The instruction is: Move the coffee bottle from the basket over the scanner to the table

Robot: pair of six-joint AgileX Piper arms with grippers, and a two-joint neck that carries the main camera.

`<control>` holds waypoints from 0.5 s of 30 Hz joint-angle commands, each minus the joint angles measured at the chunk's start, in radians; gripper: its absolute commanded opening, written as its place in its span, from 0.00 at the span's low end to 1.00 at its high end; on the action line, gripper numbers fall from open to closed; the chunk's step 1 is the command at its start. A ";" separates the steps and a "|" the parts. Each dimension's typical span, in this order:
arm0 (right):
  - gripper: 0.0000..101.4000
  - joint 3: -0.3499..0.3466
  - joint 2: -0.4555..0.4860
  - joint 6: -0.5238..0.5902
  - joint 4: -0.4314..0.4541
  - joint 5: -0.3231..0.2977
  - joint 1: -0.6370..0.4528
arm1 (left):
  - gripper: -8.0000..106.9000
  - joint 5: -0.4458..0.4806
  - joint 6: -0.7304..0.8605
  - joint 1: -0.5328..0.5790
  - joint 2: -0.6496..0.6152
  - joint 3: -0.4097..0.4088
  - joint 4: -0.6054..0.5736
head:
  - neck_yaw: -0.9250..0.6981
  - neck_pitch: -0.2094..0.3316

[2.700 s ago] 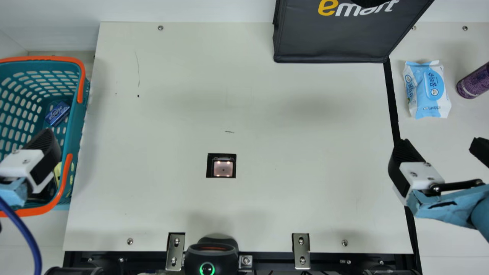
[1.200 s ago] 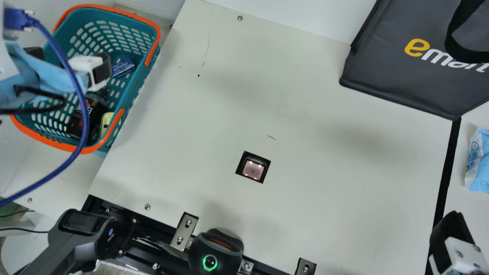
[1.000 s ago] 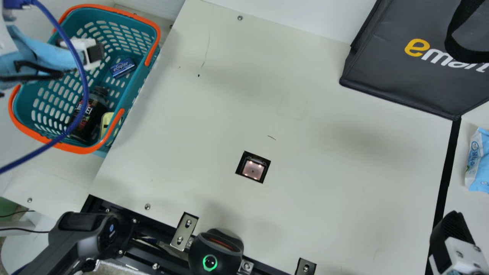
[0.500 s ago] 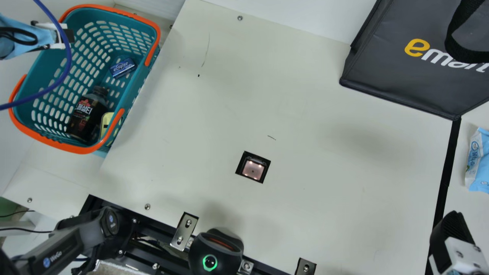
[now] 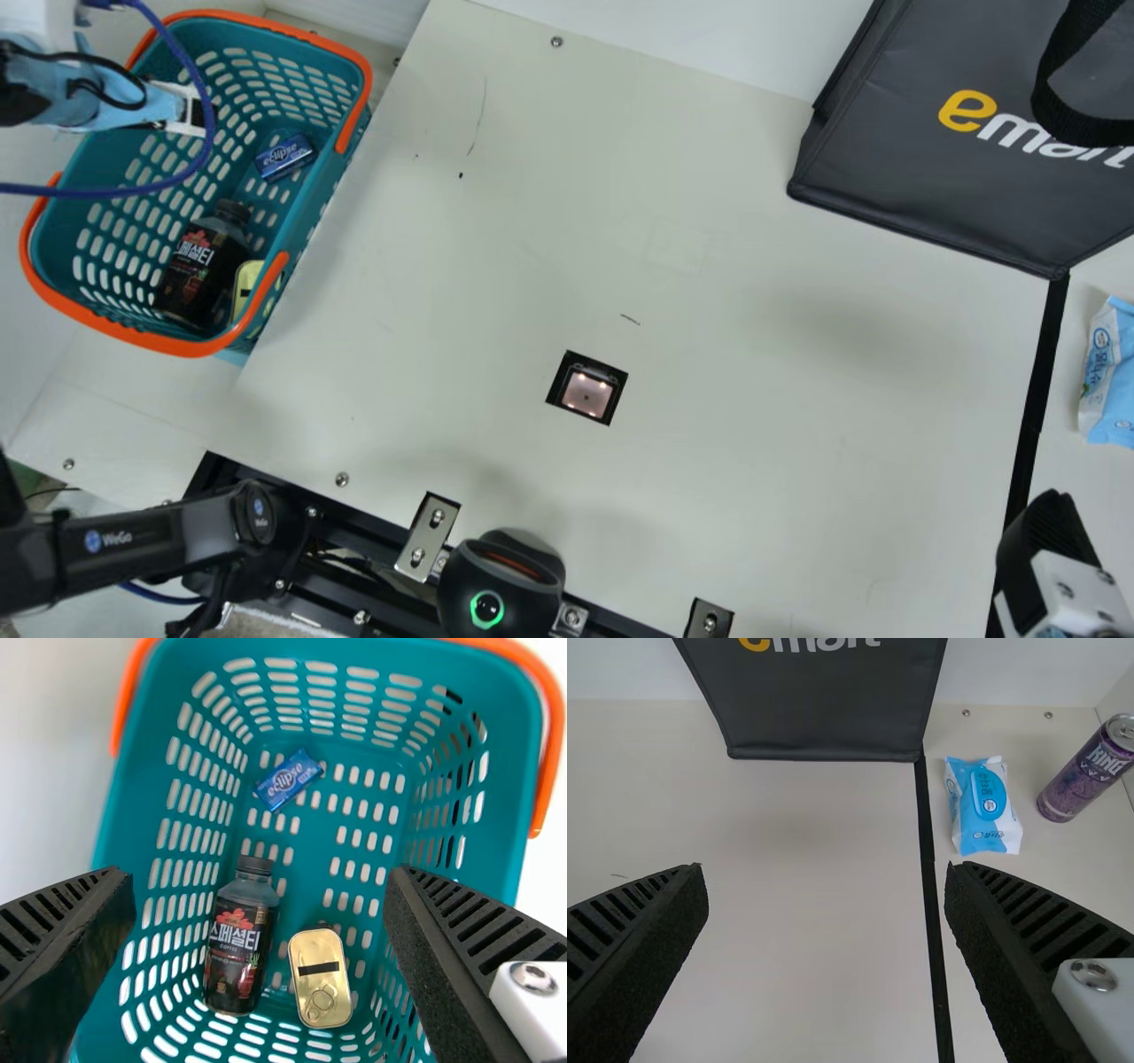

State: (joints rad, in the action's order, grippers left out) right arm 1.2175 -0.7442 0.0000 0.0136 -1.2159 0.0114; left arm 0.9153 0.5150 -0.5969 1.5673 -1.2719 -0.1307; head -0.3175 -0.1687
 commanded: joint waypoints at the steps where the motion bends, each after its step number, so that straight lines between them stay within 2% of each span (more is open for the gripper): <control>1: 0.94 0.000 0.000 0.000 0.000 0.000 0.000 | 0.85 -0.013 0.003 0.009 0.040 0.003 0.008 | -0.004 0.030; 15: 0.94 0.000 0.000 0.000 0.000 0.000 0.000 | 0.85 -0.105 0.014 0.058 0.249 0.020 0.047 | -0.004 0.030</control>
State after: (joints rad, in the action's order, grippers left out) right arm 1.2175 -0.7442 0.0000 0.0136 -1.2159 0.0114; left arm 0.8136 0.5274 -0.5404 1.7953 -1.2527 -0.0852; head -0.3175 -0.1672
